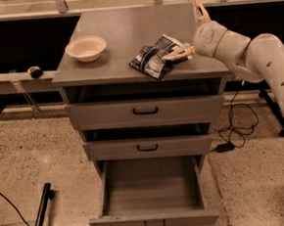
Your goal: Pick blue chip bag from bottom drawer and place on counter
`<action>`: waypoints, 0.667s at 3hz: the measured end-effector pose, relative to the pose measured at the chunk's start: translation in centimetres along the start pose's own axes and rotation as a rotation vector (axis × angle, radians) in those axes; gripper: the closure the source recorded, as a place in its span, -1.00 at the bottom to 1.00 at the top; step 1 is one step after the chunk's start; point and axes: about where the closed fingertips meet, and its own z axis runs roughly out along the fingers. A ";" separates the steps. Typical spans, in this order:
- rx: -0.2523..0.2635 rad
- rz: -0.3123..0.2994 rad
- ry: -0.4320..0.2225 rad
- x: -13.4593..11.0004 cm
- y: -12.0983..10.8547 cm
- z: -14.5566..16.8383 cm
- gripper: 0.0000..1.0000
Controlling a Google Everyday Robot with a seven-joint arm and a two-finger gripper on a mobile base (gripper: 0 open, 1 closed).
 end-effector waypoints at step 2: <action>0.056 -0.024 0.031 -0.7 -1.8 -0.7 -1.00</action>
Offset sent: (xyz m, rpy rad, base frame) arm -0.0047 -0.0077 0.0158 0.0120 -0.0298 -0.0484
